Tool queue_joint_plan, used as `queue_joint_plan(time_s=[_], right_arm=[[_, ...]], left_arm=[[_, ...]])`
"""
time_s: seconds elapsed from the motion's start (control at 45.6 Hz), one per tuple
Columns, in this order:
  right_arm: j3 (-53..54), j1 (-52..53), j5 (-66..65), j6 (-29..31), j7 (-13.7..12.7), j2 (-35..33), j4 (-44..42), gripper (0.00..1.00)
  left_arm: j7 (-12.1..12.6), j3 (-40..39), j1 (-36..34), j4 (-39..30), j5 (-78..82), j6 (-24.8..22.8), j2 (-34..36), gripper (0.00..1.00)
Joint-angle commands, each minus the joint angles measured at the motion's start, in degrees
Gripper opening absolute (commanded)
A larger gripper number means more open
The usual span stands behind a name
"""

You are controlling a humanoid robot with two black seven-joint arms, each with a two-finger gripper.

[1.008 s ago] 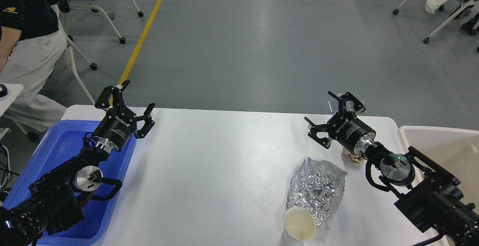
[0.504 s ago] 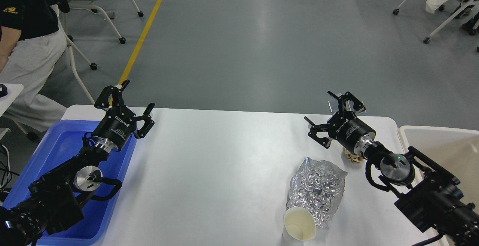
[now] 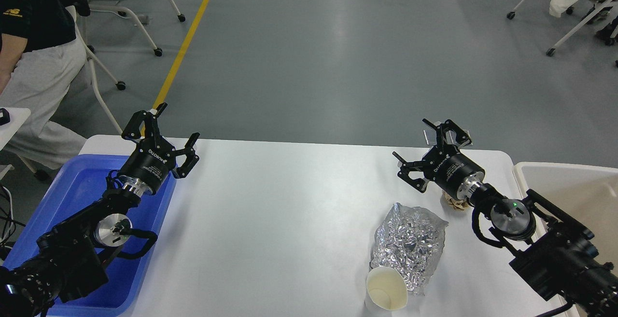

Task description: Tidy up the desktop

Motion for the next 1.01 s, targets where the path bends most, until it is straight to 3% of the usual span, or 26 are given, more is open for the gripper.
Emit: queue_joint_plan(time_s=[0.0,0.372,0.701,0.876,0.986], right_arm=[[-0.26,-0.41,-0.09,0.16,0.0,-1.91,0.25,1.0],[-4.21,-0.67,-2.2,-0.46,-0.09,-7.54,4.29,1.0],[-15.98,3.45,-2.2,-1.34,-0.09,-20.8,10.97,1.0],[-21.34,5.56,-2.2,-1.95,-0.09,-30.12,20.8,1.0],[-25.21,8.37,-2.2,-5.72,-0.09,-35.74,29.94,1.0]], left_arm=[[0.01,-0.01,0.0,0.0,0.01,0.0,0.0,1.0],[0.01,-0.01,0.0,0.0,0.01,0.0,0.0,1.0],[0.1,0.08,-0.18,0.0,0.01,-0.09,0.0,1.0],[0.18,0.08,-0.18,0.0,0.01,-0.09,0.0,1.0],[0.18,0.08,-0.18,0.0,0.01,-0.09,0.0,1.0]])
